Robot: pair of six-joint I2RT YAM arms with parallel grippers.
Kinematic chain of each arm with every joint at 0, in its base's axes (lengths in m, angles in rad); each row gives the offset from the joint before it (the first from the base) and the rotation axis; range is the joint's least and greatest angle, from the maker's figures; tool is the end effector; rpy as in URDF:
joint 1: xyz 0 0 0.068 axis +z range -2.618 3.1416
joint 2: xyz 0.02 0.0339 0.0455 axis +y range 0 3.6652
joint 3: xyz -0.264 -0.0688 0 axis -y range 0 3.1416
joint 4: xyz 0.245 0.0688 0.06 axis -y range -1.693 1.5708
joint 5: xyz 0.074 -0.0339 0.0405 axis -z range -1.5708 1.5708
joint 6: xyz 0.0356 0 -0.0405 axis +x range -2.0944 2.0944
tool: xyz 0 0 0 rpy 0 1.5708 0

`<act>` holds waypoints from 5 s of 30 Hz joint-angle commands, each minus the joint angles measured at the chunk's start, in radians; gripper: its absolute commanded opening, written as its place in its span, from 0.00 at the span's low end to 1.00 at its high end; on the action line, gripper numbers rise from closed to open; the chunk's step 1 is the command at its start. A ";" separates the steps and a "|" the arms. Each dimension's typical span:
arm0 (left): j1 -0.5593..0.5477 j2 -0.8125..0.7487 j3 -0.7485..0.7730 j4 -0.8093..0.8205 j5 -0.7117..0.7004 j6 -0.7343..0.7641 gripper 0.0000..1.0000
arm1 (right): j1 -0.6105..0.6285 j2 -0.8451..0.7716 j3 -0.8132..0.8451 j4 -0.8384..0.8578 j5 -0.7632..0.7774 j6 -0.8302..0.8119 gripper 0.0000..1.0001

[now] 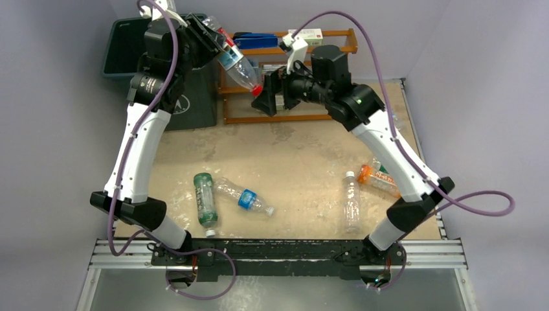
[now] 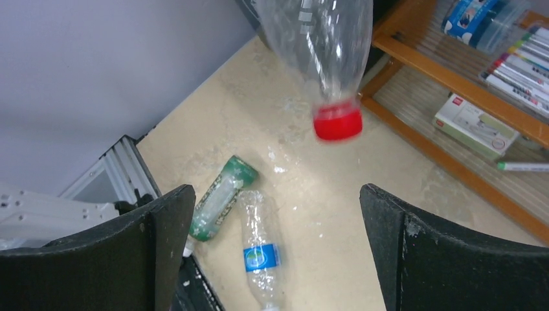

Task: Put the plastic bottles in the bin
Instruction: Pick up the plastic bottle at the center of the board, then place the plastic bottle in the trash bin, then pick up the plastic bottle at the center of the board.

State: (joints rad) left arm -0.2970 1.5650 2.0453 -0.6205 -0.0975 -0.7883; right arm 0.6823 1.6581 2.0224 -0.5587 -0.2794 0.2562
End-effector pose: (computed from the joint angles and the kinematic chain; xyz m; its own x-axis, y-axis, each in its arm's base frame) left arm 0.3035 -0.0893 0.5286 -0.2354 -0.6661 -0.7078 0.0456 0.7199 -0.6926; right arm 0.2707 0.2326 0.4989 -0.3519 0.0280 -0.9356 -0.7515 0.5875 0.3002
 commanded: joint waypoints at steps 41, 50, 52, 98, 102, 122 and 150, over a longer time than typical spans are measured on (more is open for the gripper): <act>0.431 0.247 0.175 0.187 -0.176 0.096 0.42 | 0.027 -0.166 -0.572 -0.093 -0.166 -0.061 0.96; 0.468 0.369 0.341 -0.050 -0.054 0.049 0.71 | 0.135 -0.101 -0.595 -0.094 -0.152 -0.101 0.96; 0.470 0.369 0.351 -0.082 -0.037 0.039 0.73 | 0.141 -0.095 -0.603 -0.092 -0.155 -0.113 0.96; 0.351 -0.133 -0.159 -0.121 0.584 -0.296 0.86 | 0.354 0.264 -0.570 0.068 0.004 -0.170 0.96; 0.351 -0.163 -0.175 -0.146 0.592 -0.291 0.87 | 0.360 0.299 -0.582 0.089 0.048 -0.164 0.96; 0.351 -0.196 -0.306 0.021 0.641 -0.412 0.88 | 0.321 0.236 -0.604 0.088 0.037 -0.092 0.54; 0.200 -0.334 -0.429 0.225 0.341 -0.175 0.89 | -0.060 0.280 0.211 -0.263 -0.272 0.021 0.50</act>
State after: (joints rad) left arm -0.0948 1.2846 1.5745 -0.3653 0.3359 -1.1088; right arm 0.6468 1.9049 2.1166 -0.7200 -0.4652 0.2447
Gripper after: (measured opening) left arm 0.886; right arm 0.593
